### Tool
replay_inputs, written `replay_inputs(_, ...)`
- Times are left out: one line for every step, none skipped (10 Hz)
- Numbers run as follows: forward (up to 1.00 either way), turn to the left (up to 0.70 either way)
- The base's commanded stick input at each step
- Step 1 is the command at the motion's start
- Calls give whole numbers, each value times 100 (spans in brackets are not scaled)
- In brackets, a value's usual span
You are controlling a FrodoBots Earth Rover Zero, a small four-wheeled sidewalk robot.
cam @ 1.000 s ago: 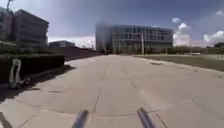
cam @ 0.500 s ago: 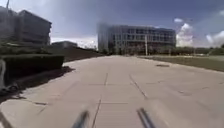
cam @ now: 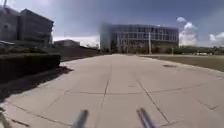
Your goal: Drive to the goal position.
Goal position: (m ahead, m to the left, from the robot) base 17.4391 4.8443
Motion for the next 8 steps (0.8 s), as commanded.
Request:
replay_inputs(100, 0)
replay_inputs(100, 0)
replay_inputs(100, 0)
replay_inputs(100, 0)
replay_inputs(100, 0)
replay_inputs(100, 0)
replay_inputs(100, 0)
replay_inputs(100, 0)
